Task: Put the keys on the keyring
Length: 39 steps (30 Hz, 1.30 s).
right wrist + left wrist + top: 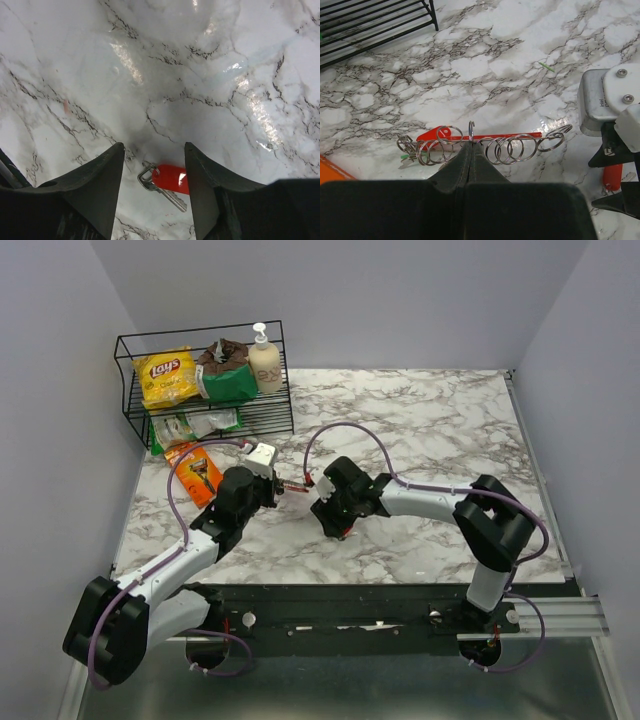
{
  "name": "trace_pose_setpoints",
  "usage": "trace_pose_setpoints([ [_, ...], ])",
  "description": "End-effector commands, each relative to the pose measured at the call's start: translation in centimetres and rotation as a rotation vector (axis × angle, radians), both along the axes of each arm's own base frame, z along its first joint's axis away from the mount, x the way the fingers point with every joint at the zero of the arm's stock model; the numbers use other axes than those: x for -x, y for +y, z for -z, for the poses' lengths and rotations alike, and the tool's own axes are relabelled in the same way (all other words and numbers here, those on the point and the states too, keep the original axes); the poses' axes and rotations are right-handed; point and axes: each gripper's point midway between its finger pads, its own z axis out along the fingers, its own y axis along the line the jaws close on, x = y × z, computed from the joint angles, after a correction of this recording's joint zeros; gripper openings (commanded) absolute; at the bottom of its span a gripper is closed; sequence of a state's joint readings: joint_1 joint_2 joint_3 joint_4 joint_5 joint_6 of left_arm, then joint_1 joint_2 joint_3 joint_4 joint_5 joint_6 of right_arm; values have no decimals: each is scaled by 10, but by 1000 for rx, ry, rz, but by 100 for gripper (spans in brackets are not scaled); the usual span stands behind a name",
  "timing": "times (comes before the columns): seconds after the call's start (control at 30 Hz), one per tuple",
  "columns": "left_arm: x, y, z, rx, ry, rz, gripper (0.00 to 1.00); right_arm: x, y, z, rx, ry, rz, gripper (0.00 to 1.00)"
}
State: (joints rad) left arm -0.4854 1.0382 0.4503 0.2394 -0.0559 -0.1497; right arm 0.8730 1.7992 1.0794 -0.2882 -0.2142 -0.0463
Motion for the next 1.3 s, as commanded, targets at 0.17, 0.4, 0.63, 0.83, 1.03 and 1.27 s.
trace_pose_setpoints([
  [0.17,-4,-4,-15,30,-25,11,0,16,-15,12,39,43,-9,50],
  [0.4,-5,-5,-16,28,-27,14,0,26,-19,3,17,59,-28,48],
  [0.63,-3,-5,-15,29,-22,14,0,29,-19,0,7,67,-32,45],
  [0.83,-4,-4,-15,29,-20,13,0,32,-20,1,9,79,-37,29],
  [1.03,-5,-4,-15,25,-20,14,0,33,-18,-5,-2,84,-50,2],
  [1.27,-5,-6,-12,19,-13,21,0,22,-15,-27,-30,30,0,1],
])
